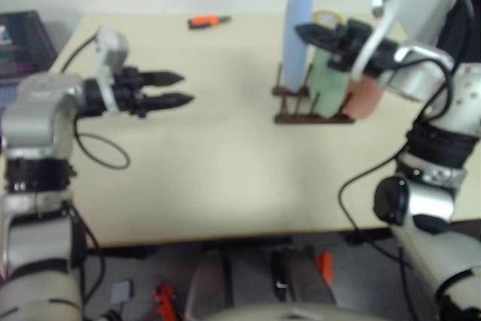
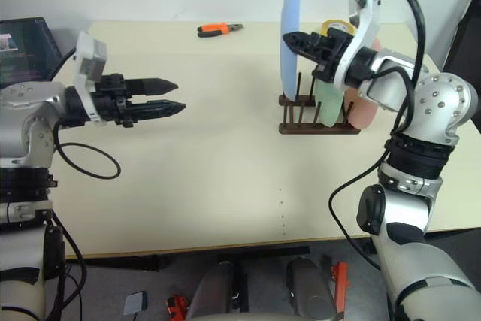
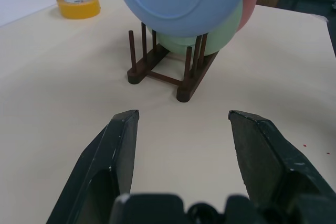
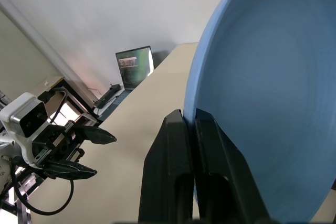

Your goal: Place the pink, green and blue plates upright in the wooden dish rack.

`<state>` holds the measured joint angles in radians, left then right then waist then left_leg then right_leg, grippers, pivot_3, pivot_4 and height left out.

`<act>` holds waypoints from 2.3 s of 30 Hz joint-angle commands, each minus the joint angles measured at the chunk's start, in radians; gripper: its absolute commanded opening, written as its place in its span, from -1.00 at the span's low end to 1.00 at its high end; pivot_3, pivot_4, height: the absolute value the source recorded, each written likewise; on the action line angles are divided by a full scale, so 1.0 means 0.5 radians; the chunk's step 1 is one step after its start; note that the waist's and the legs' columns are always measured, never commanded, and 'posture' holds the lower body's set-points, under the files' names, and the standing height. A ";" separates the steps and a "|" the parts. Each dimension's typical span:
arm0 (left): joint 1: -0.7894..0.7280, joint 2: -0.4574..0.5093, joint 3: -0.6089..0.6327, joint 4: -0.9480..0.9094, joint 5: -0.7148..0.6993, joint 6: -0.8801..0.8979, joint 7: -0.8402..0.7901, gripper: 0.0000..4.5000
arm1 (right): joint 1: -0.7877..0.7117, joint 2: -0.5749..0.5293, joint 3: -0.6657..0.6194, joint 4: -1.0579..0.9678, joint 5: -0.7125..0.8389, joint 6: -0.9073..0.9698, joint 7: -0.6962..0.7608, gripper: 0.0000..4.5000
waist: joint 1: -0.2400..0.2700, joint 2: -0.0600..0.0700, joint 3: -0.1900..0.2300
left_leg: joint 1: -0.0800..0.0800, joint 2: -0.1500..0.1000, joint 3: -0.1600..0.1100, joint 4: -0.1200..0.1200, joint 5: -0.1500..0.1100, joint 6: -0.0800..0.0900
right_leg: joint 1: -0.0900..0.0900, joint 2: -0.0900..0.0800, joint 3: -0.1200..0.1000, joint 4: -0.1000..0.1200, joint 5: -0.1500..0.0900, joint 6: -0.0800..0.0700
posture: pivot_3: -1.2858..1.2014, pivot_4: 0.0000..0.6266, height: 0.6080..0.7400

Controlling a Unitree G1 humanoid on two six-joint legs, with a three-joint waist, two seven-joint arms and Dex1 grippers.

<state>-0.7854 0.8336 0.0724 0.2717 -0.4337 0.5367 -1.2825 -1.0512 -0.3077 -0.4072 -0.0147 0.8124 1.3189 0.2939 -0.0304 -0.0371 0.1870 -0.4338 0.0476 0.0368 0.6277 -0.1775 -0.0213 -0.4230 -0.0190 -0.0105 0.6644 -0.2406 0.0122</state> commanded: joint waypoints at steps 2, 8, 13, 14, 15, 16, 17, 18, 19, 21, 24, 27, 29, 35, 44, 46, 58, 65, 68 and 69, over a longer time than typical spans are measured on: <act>0.010 0.006 0.018 -0.110 -0.017 0.003 0.023 0.32 | -0.039 -0.058 0.001 0.000 0.035 -0.069 0.041 -1.00 | 0.000 0.000 0.000 | 0.000 0.000 0.000 0.000 0.000 0.000 | 0.000 0.000 0.000 0.000 0.000 0.000 | 0.03 -0.52 1.00; 0.038 0.008 0.029 -0.149 -0.025 0.023 0.050 0.32 | -0.044 -0.123 0.029 0.095 0.029 -0.097 0.116 -1.00 | 0.001 0.000 0.000 | 0.000 0.000 0.000 0.000 0.000 0.000 | 0.000 -0.001 0.001 -0.001 -0.001 0.001 | 0.03 -0.52 1.00; 0.051 0.006 0.033 -0.175 -0.034 0.043 0.071 0.32 | -0.050 -0.189 0.079 0.187 -0.003 -0.140 0.169 -1.00 | 0.001 0.000 0.000 | 0.000 0.000 0.001 0.000 0.000 0.000 | 0.000 -0.001 0.000 -0.001 -0.001 0.001 | 0.03 -0.52 1.00; 0.053 0.005 0.033 -0.179 -0.034 0.045 0.074 0.32 | -0.050 -0.199 0.090 0.201 -0.011 -0.150 0.178 -1.00 | 0.001 0.000 0.000 | 0.000 0.000 0.001 0.000 0.000 0.000 | 0.000 0.000 0.000 -0.001 -0.001 0.001 | 0.03 -0.52 1.00; 0.055 0.004 0.033 -0.182 -0.034 0.047 0.076 0.32 | -0.050 -0.207 0.099 0.211 -0.015 -0.158 0.185 -1.00 | 0.001 0.000 0.000 | 0.000 0.000 0.001 0.000 0.000 0.000 | 0.000 0.000 0.000 -0.001 -0.001 0.001 | 0.03 -0.52 1.00; 0.056 0.003 0.034 -0.185 -0.035 0.050 0.077 0.32 | -0.051 -0.219 0.108 0.225 -0.022 -0.172 0.196 -1.00 | 0.001 0.000 0.000 | 0.000 0.000 0.001 0.000 0.000 0.000 | 0.000 0.000 0.000 -0.002 -0.001 0.001 | 0.03 -0.52 1.00; 0.057 0.003 0.034 -0.188 -0.035 0.051 0.079 0.32 | -0.052 -0.229 0.116 0.239 -0.027 -0.184 0.205 -1.00 | 0.001 0.000 0.000 | 0.000 0.000 0.001 0.000 0.000 0.000 | 0.000 0.000 0.000 -0.002 -0.001 0.001 | 0.03 -0.52 1.00; 0.058 0.003 0.034 -0.190 -0.034 0.051 0.081 0.32 | -0.053 -0.240 0.125 0.253 -0.033 -0.200 0.213 -1.00 | 0.001 0.000 0.000 | 0.000 0.000 0.001 0.000 0.000 0.000 | 0.000 0.000 0.000 -0.002 -0.001 0.001 | 0.03 -0.52 1.00; 0.059 0.002 0.034 -0.191 -0.033 0.052 0.083 0.32 | -0.052 -0.252 0.138 0.262 -0.040 -0.216 0.224 -1.00 | 0.001 0.000 0.000 | 0.000 0.000 0.001 0.000 0.000 0.000 | 0.000 -0.001 0.000 -0.002 -0.001 0.001 | 0.03 -0.52 1.00; 0.060 0.003 0.036 -0.195 -0.035 0.054 0.085 0.32 | -0.050 -0.268 0.157 0.271 -0.048 -0.236 0.244 -1.00 | 0.002 0.000 0.000 | 0.000 0.000 0.001 0.000 0.000 0.000 | 0.000 0.000 0.000 -0.002 -0.001 0.001 | 0.03 -0.52 1.00; 0.062 0.000 0.036 -0.198 -0.036 0.057 0.091 0.34 | -0.056 -0.286 0.175 0.292 -0.056 -0.254 0.272 -0.78 | 0.002 0.000 0.000 | 0.000 0.000 0.001 0.000 0.000 0.000 | 0.000 0.000 0.000 -0.002 -0.001 0.001 | 0.03 -0.52 1.00; 0.065 -0.007 0.034 -0.206 -0.040 0.061 0.101 0.34 | -0.058 -0.302 0.199 0.306 -0.074 -0.278 0.302 -0.38 | 0.002 0.000 0.000 | 0.000 0.000 0.002 0.000 0.000 0.000 | 0.000 0.000 0.000 -0.002 -0.001 0.001 | 0.03 -0.52 1.00; 0.068 -0.008 0.036 -0.212 -0.046 0.066 0.105 0.34 | -0.059 -0.307 0.207 0.310 -0.083 -0.286 0.317 -0.10 | 0.001 0.000 0.000 | 0.000 0.000 0.002 0.000 0.000 0.000 | 0.000 -0.001 0.000 -0.002 -0.001 0.001 | 0.03 -0.52 1.00; 0.081 -0.014 0.035 -0.228 -0.046 0.070 0.116 0.34 | -0.054 -0.313 0.216 0.302 -0.088 -0.305 0.323 -0.10 | 0.001 0.000 0.000 | 0.000 0.000 0.002 -0.001 0.000 0.000 | 0.000 0.000 0.000 -0.002 -0.001 0.001 | 0.03 -0.52 1.00; 0.074 -0.022 0.034 -0.223 -0.037 0.074 0.122 0.34 | -0.033 -0.389 0.329 0.225 -0.200 -0.428 0.353 -0.10 | 0.002 0.000 0.000 | 0.000 0.000 0.002 -0.001 0.000 0.000 | 0.000 0.000 0.000 -0.003 -0.001 0.001 | 0.03 -0.52 1.00; 0.070 -0.023 0.030 -0.218 -0.033 0.072 0.121 0.34 | -0.023 -0.419 0.386 0.203 -0.256 -0.477 0.372 -0.10 | 0.002 0.000 0.000 | 0.000 0.000 0.002 -0.001 0.000 0.000 | 0.000 -0.001 0.000 -0.003 -0.001 0.001 | 0.03 -0.52 1.00; -0.007 0.049 0.041 -0.161 -0.016 0.048 0.054 0.34 | -0.011 -0.950 0.416 -0.243 -0.250 -0.508 0.772 -0.10 | 0.011 0.003 0.003 | -0.003 0.000 0.002 -0.002 0.000 0.000 | -0.003 -0.001 0.000 -0.005 -0.001 0.002 | 0.03 -0.52 1.00; -0.191 0.272 0.104 -0.026 -0.069 0.085 -0.135 0.34 | 1.005 -2.039 -0.537 -0.239 -0.183 -0.376 1.824 -0.10 | 0.074 -0.001 0.007 | -0.006 -0.002 0.000 -0.004 -0.009 -0.001 | 0.002 -0.004 -0.004 -0.015 -0.010 0.000 | 0.03 -0.52 1.00; -0.278 0.304 0.050 0.095 -0.013 0.024 -0.208 0.34 | 1.504 -2.107 -0.780 -0.189 -0.408 -0.550 2.054 -0.10 | 0.065 0.002 0.003 | 0.002 -0.003 0.007 -0.001 -0.011 0.002 | 0.006 -0.004 -0.002 -0.013 -0.011 0.002 | 0.03 -0.52 1.00; -0.306 0.309 0.031 0.128 0.008 0.005 -0.231 0.34 | 1.588 -2.109 -0.819 -0.178 -0.430 -0.581 2.089 -0.10 | 0.054 0.002 0.002 | 0.004 -0.002 0.007 0.000 -0.011 0.002 | 0.007 -0.003 -0.002 -0.013 -0.010 0.001 | 0.03 -0.52 1.00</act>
<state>-0.9150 0.9716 0.0945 0.3126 -0.4437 0.5618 -1.3706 -0.2901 -1.3527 -0.7618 -0.1110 0.6364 1.0724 1.2862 -0.0035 -0.0362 0.1880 -0.4308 0.0468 0.0408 0.6285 -0.1830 -0.0205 -0.4194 -0.0204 -0.0108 0.6585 -0.2464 0.0095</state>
